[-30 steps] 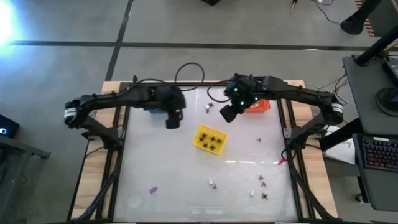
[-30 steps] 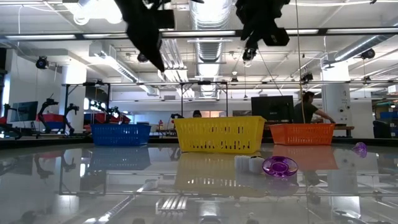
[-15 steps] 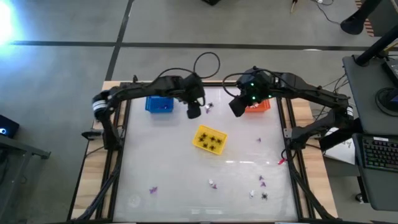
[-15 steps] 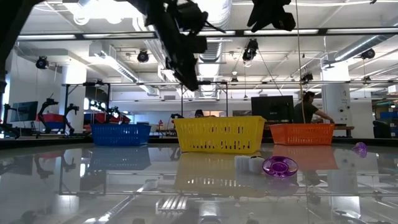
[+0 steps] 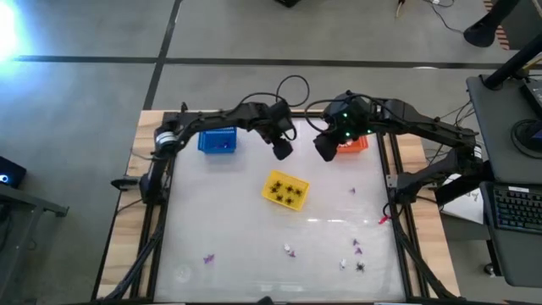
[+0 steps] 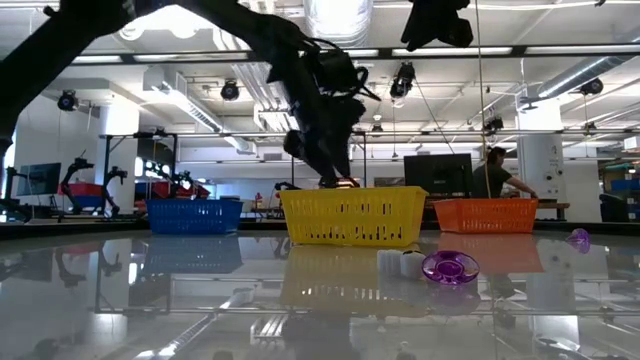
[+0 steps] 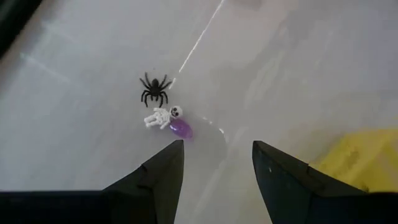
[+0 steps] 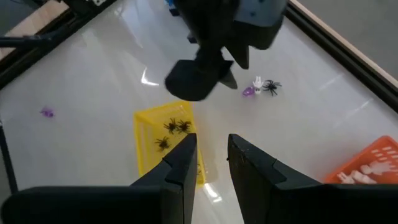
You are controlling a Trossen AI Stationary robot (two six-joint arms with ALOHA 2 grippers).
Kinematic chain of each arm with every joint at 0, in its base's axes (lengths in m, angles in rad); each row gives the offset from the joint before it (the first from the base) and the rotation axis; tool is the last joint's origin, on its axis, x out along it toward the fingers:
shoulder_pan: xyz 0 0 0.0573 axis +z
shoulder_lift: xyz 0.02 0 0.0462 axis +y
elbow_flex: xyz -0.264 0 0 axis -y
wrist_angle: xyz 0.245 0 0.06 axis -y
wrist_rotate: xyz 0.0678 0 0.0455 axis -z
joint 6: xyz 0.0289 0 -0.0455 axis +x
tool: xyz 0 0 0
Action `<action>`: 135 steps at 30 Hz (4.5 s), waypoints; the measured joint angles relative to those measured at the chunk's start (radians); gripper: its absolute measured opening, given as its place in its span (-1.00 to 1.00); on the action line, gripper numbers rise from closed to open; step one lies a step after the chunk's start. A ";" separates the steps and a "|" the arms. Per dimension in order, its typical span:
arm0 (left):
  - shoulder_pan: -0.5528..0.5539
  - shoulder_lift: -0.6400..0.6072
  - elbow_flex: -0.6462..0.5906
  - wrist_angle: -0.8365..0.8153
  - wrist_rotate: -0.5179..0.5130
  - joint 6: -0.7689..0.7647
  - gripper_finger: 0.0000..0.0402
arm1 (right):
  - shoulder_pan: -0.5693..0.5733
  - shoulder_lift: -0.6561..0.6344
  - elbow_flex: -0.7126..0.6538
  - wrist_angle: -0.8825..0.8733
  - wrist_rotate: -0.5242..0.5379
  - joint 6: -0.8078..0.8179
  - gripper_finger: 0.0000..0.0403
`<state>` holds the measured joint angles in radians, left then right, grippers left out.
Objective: Sort Halloween decoration
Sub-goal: Put the purple witch hat toy into the blue bin
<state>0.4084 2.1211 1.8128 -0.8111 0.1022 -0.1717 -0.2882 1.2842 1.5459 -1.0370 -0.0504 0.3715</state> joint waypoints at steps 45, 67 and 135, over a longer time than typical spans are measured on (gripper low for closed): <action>0.028 0.117 0.029 0.002 -0.005 -0.283 -0.27 | 0.000 0.000 -0.001 -0.058 0.000 -0.084 -0.59; 0.024 0.117 0.004 0.010 -0.004 -0.291 -0.28 | 0.000 0.000 -0.001 -0.052 0.000 -0.075 -0.59; -0.003 0.195 0.008 0.035 0.010 -0.254 -0.78 | 0.000 0.000 -0.001 -0.051 -0.002 -0.057 -0.59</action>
<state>0.4050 2.3160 1.8206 -0.7757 0.1126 -0.4255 -0.2882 1.2846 1.5448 -1.0877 -0.0520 0.3145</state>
